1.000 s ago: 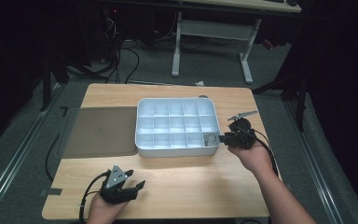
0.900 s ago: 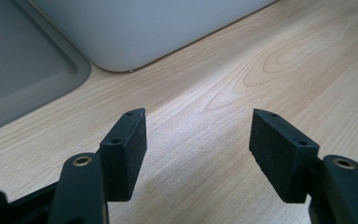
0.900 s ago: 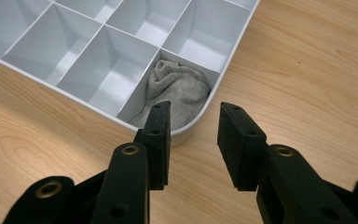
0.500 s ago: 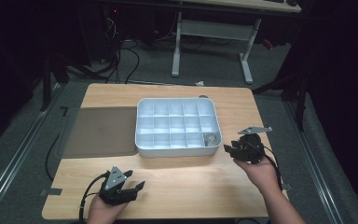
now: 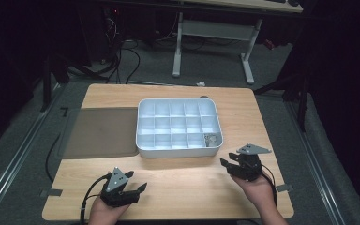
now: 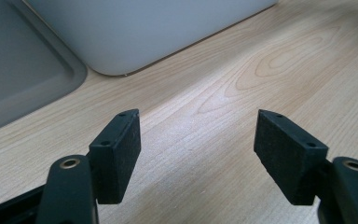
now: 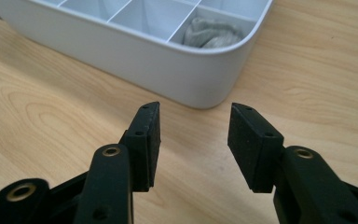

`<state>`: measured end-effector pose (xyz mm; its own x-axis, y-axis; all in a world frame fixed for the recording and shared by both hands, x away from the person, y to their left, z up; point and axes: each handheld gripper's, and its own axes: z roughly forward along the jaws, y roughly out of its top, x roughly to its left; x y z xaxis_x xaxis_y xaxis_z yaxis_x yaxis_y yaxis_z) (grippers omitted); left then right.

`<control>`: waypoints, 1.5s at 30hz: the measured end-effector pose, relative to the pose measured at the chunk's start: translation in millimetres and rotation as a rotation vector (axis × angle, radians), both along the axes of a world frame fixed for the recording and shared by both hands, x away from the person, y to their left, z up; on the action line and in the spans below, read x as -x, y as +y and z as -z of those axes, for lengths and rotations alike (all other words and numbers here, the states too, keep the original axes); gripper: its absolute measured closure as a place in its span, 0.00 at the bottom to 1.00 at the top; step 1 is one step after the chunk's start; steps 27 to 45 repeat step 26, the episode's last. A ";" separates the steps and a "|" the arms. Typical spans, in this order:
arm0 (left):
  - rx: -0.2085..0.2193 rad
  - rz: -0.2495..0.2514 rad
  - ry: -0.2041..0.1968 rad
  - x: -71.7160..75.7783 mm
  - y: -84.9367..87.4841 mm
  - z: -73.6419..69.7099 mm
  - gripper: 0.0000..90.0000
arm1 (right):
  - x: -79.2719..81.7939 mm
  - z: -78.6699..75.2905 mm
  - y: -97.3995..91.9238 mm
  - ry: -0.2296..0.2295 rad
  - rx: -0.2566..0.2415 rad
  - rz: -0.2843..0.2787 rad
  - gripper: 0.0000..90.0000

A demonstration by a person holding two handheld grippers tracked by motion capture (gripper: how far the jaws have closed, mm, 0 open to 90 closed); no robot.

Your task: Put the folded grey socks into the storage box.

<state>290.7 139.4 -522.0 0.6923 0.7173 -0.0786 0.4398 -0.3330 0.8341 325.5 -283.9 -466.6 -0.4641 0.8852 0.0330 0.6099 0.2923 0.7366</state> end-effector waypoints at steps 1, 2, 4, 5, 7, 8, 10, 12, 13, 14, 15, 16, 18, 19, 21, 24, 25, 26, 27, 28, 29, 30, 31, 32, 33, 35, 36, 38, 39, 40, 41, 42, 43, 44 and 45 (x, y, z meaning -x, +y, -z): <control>-0.001 -0.001 -0.001 0.2 0.0 0.0 0.36 | 3.4 4.6 1.2 -0.003 -0.005 0.003 0.61; 0.001 -0.004 0.001 0.5 0.0 0.1 0.36 | 6.6 9.6 2.1 -0.010 -0.013 0.005 0.59; 0.003 -0.012 -0.002 0.9 0.3 0.3 0.36 | 13.2 19.0 4.1 -0.031 -0.025 0.027 0.57; 0.004 -0.016 -0.003 0.9 0.5 0.2 0.36 | 16.0 25.7 5.1 -0.032 -0.039 0.030 0.56; 0.009 -0.024 -0.009 1.2 0.8 0.1 0.36 | 20.4 37.3 8.8 -0.031 -0.058 0.044 0.53; 0.009 -0.027 -0.011 1.4 0.9 0.2 0.36 | 22.7 43.7 11.6 -0.035 -0.059 0.052 0.51; 0.007 -0.042 -0.024 2.6 0.5 1.2 0.36 | 30.4 56.9 18.9 -0.047 -0.076 0.079 0.49; 0.002 -0.050 -0.028 2.6 -0.2 2.3 0.36 | 38.5 60.7 26.1 -0.041 -0.114 0.069 0.46; 0.002 -0.053 -0.029 2.4 -0.6 2.9 0.36 | 40.4 57.7 30.2 -0.058 -0.098 0.033 0.46; -0.004 -0.052 -0.026 2.2 -0.8 3.4 0.35 | 41.5 54.2 32.8 -0.092 -0.063 0.026 0.46; -0.010 -0.056 -0.025 2.1 -1.0 3.9 0.35 | 41.9 51.3 33.9 -0.112 -0.056 0.028 0.46; -0.010 -0.061 -0.024 2.1 -1.1 4.0 0.35 | 42.4 49.4 34.4 -0.121 -0.066 0.028 0.46; -0.009 -0.065 -0.028 3.1 -0.9 3.1 0.35 | 43.4 48.3 34.4 -0.135 -0.083 0.015 0.47; -0.013 -0.065 -0.031 4.0 -1.0 2.6 0.35 | 43.9 48.8 34.8 -0.135 -0.080 0.011 0.46; -0.015 -0.068 -0.035 5.6 -1.1 2.3 0.35 | 44.7 50.1 34.2 -0.138 -0.070 0.000 0.47; -0.015 -0.073 -0.033 7.6 0.5 2.8 0.35 | 44.8 50.3 32.7 -0.129 -0.085 0.008 0.47; -0.015 -0.073 -0.031 8.4 0.8 3.0 0.35 | 44.7 50.2 32.7 -0.131 -0.082 0.009 0.47; -0.018 -0.070 -0.032 8.9 0.8 3.0 0.35 | 44.7 49.9 32.9 -0.127 -0.080 0.010 0.49; -0.018 -0.070 -0.032 8.9 0.8 3.0 0.35 | 44.7 49.9 32.9 -0.127 -0.080 0.010 0.49; -0.018 -0.070 -0.032 8.9 0.8 3.0 0.35 | 44.7 49.9 32.9 -0.127 -0.080 0.010 0.49; -0.018 -0.070 -0.032 8.9 0.8 3.0 0.35 | 44.7 49.9 32.9 -0.127 -0.080 0.010 0.49; -0.018 -0.070 -0.032 8.9 0.8 3.0 0.35 | 44.7 49.9 32.9 -0.127 -0.080 0.010 0.49; -0.018 -0.070 -0.032 8.9 0.8 3.0 0.35 | 44.7 49.9 32.9 -0.127 -0.080 0.010 0.49; -0.018 -0.070 -0.032 8.9 0.8 3.0 0.35 | 44.7 49.9 32.9 -0.127 -0.080 0.010 0.49; -0.018 -0.070 -0.032 8.9 0.8 3.0 0.35 | 44.7 49.9 32.9 -0.127 -0.080 0.010 0.49; -0.018 -0.070 -0.032 8.9 0.8 3.0 0.35 | 44.7 49.9 32.9 -0.127 -0.080 0.010 0.49; -0.018 -0.070 -0.032 8.9 0.8 3.0 0.35 | 44.7 49.9 32.9 -0.127 -0.080 0.010 0.49; -0.018 -0.070 -0.032 8.9 0.8 3.0 0.35 | 44.7 49.9 32.9 -0.127 -0.080 0.010 0.49; -0.018 -0.070 -0.032 8.9 0.8 3.0 0.35 | 44.7 49.9 32.9 -0.127 -0.080 0.010 0.49; -0.018 -0.070 -0.032 8.9 0.8 3.0 0.35 | 44.7 49.9 32.9 -0.127 -0.080 0.010 0.49; -0.018 -0.070 -0.032 8.9 0.8 3.0 0.35 | 44.7 49.9 32.9 -0.127 -0.080 0.010 0.49; -0.018 -0.070 -0.032 8.9 0.8 3.0 0.35 | 44.7 49.9 32.9 -0.127 -0.080 0.010 0.49; -0.018 -0.070 -0.032 8.9 0.8 3.0 0.35 | 44.7 49.9 32.9 -0.127 -0.080 0.010 0.49; -0.018 -0.070 -0.032 8.9 0.8 3.0 0.35 | 44.7 49.9 32.9 -0.127 -0.080 0.010 0.49; -0.018 -0.070 -0.032 8.9 0.8 3.0 0.35 | 44.7 49.9 32.9 -0.127 -0.080 0.010 0.49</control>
